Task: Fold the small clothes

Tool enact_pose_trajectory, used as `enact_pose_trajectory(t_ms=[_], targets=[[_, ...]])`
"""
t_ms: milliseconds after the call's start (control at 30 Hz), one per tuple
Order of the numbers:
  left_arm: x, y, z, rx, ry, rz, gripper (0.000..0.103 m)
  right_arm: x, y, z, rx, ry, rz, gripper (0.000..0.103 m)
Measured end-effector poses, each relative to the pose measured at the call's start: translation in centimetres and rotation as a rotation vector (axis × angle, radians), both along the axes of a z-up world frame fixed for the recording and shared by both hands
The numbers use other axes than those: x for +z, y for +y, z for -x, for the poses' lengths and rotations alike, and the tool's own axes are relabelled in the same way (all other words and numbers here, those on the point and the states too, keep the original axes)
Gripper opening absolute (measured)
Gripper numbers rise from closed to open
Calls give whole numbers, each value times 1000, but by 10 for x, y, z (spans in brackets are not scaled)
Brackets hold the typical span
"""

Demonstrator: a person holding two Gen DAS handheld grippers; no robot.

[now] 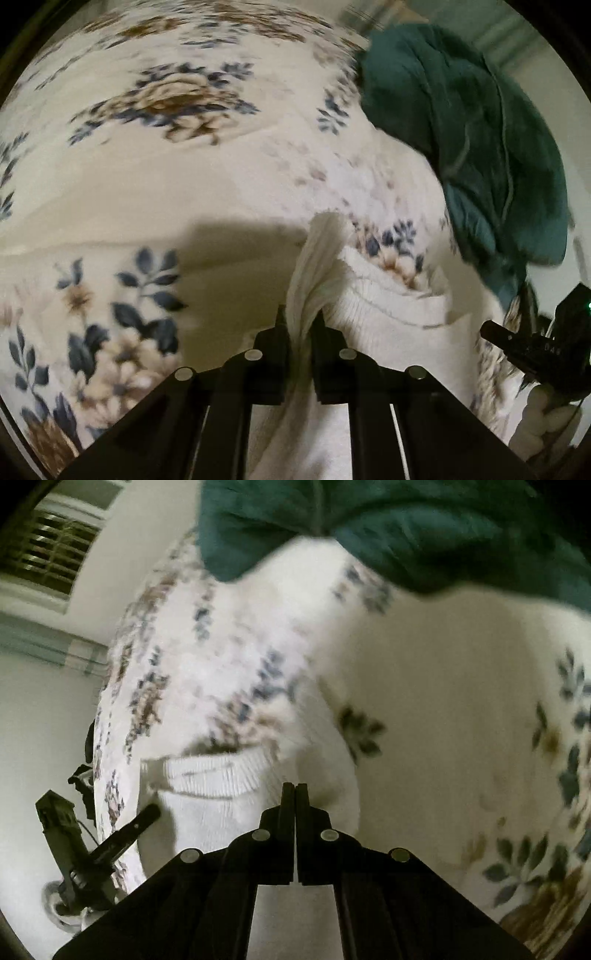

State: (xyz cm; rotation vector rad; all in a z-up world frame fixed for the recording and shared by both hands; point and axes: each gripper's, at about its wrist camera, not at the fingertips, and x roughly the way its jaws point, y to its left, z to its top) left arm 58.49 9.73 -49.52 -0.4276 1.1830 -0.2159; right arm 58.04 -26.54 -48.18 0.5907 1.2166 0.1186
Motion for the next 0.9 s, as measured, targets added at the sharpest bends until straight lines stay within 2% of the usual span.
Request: enact_pose_trajectory(t_ms=[100, 167, 233, 333, 367, 433, 467, 533, 600, 733, 800, 900], targets=[[-22, 12, -10, 40, 66, 8, 8, 9, 2, -16, -3, -5, 22, 0], [-36, 14, -15, 49, 102, 8, 8, 4, -1, -21, 14, 43, 19, 1], [-39, 13, -15, 36, 105, -3, 8, -10, -4, -23, 54, 124, -31, 2], [-37, 10, -14, 21, 92, -10, 8, -27, 0, -15, 104, 179, -16, 26], [-36, 10, -13, 22, 91, -5, 8, -35, 2, -12, 123, 206, -19, 26], [-36, 10, -13, 25, 91, 2, 8, -61, 9, -5, 157, 305, -88, 26], [-35, 10, -13, 25, 90, 4, 8, -68, 10, -1, 150, 320, -106, 6], [-30, 10, -13, 27, 81, 8, 8, -62, 6, 7, 78, 256, -103, 3], [-22, 12, -13, 37, 59, 21, 8, -39, 0, 11, 16, 156, -36, 3], [-18, 16, -25, 64, 43, 13, 8, -1, -8, 13, -53, 28, 29, 2], [-33, 19, -35, 65, 95, 15, 8, -5, -10, 5, -58, 46, 43, 2], [-59, 20, -42, 57, 211, 60, 10, -43, -15, -10, -62, 178, -17, 3]])
